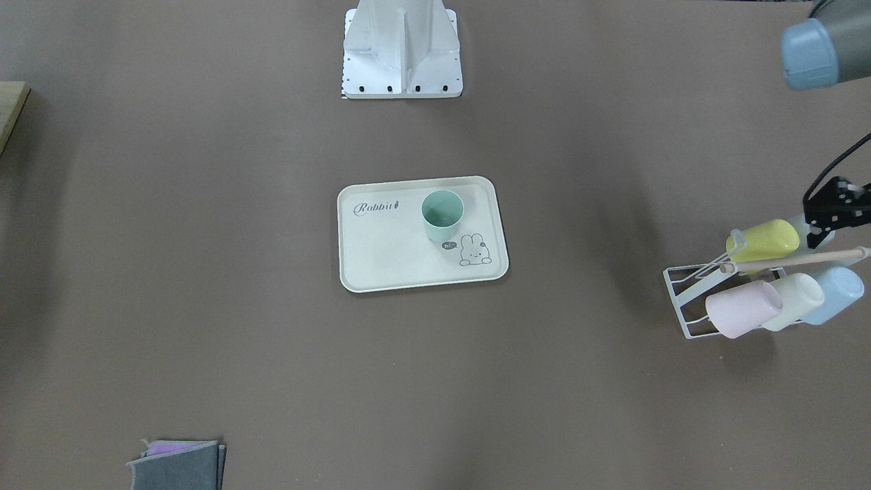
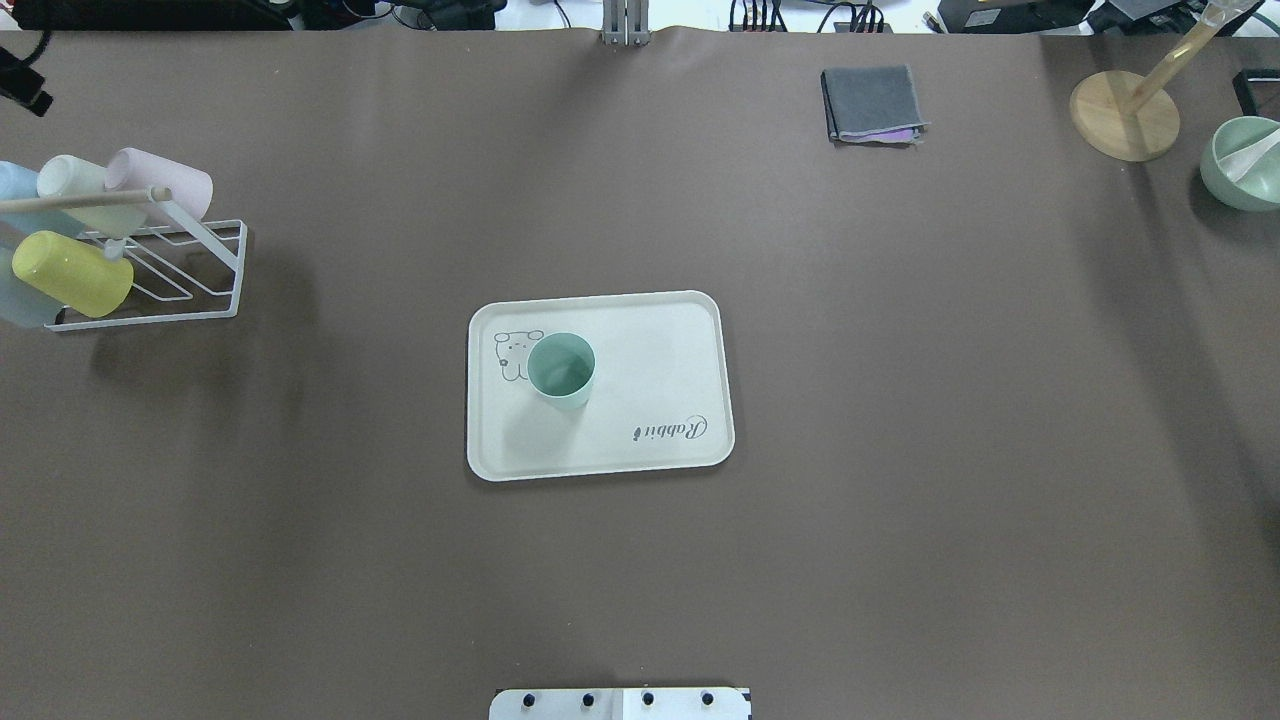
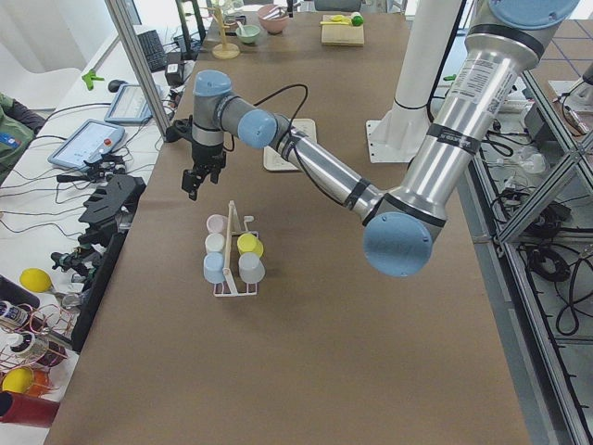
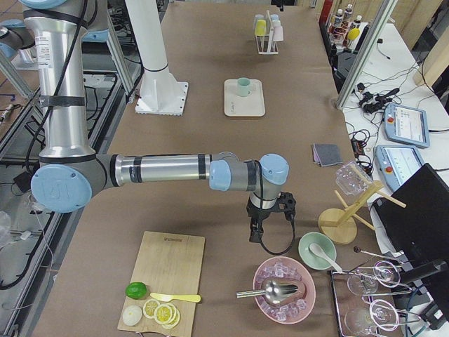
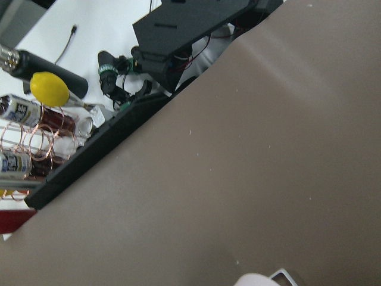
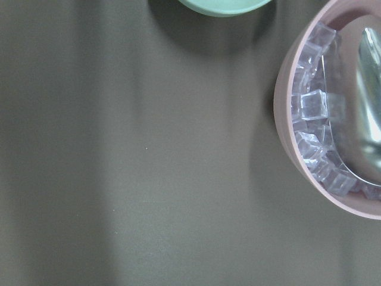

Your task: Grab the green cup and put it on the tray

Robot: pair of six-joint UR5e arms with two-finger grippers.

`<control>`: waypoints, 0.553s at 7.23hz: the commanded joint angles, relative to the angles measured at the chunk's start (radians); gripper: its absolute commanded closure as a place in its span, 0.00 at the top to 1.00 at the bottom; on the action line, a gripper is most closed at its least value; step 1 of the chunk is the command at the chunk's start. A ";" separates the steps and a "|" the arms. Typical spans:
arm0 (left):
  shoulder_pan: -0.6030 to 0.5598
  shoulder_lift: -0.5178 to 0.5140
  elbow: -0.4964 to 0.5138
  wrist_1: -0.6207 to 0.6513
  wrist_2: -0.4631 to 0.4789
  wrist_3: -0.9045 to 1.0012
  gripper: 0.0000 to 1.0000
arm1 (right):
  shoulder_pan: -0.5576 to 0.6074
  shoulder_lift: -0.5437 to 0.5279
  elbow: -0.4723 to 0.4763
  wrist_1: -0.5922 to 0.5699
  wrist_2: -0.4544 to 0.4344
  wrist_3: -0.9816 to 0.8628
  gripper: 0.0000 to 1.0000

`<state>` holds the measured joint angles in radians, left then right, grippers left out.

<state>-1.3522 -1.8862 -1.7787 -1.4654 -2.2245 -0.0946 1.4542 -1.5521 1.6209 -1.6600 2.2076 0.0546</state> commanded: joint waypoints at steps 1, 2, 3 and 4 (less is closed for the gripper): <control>-0.135 0.147 -0.005 0.000 -0.159 0.007 0.99 | 0.000 0.001 0.000 -0.003 -0.002 0.001 1.00; -0.159 0.221 -0.008 0.000 -0.211 0.009 0.99 | 0.000 0.000 -0.001 -0.004 -0.002 0.002 1.00; -0.176 0.281 -0.010 -0.001 -0.219 0.012 0.99 | 0.000 0.000 -0.003 -0.006 0.003 0.002 1.00; -0.182 0.347 -0.014 -0.003 -0.219 0.013 0.99 | 0.000 0.003 -0.003 -0.007 0.033 0.007 1.00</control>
<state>-1.5169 -1.6233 -1.7887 -1.4662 -2.4309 -0.0838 1.4542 -1.5515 1.6191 -1.6655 2.2161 0.0577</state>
